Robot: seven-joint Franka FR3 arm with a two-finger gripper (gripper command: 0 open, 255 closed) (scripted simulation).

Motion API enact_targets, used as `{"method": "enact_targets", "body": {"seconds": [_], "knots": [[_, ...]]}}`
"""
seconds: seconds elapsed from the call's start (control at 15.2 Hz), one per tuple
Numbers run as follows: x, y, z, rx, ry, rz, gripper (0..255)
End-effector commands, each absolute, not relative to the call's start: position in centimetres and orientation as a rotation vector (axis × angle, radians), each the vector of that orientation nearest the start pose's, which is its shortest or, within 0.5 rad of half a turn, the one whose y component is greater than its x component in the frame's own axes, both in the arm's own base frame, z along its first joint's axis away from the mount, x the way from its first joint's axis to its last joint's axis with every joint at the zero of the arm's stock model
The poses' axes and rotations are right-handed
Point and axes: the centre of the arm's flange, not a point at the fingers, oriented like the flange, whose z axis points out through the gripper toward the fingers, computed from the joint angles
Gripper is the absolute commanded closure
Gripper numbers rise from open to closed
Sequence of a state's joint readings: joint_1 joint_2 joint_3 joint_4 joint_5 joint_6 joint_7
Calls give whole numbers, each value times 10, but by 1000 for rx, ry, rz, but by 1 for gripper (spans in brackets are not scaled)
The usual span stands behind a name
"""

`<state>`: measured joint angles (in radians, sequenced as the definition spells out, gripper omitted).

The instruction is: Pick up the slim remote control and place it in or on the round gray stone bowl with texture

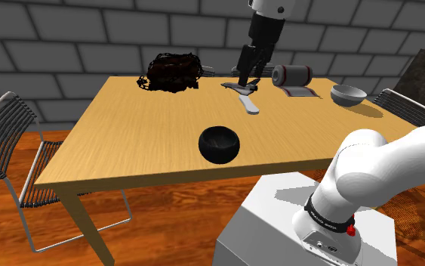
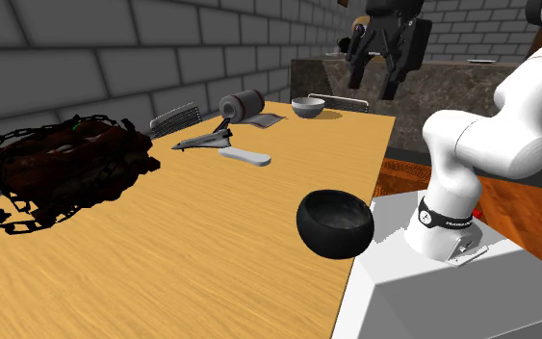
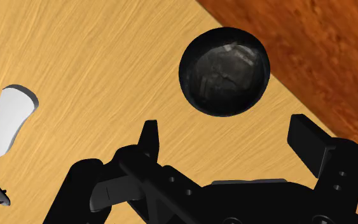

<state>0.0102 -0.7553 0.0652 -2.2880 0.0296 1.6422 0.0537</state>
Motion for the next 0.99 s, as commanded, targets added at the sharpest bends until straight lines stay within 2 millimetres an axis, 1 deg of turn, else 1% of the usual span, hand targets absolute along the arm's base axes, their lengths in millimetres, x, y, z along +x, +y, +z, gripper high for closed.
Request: {"method": "enact_targets", "body": {"seconds": [0.0,0.46,0.92], "knots": [[322,34,619,-3146,-9,-172,0],[377,-31,580,-3138,171,-142,0],[423,-102,540,-3119,351,-112,0]]}}
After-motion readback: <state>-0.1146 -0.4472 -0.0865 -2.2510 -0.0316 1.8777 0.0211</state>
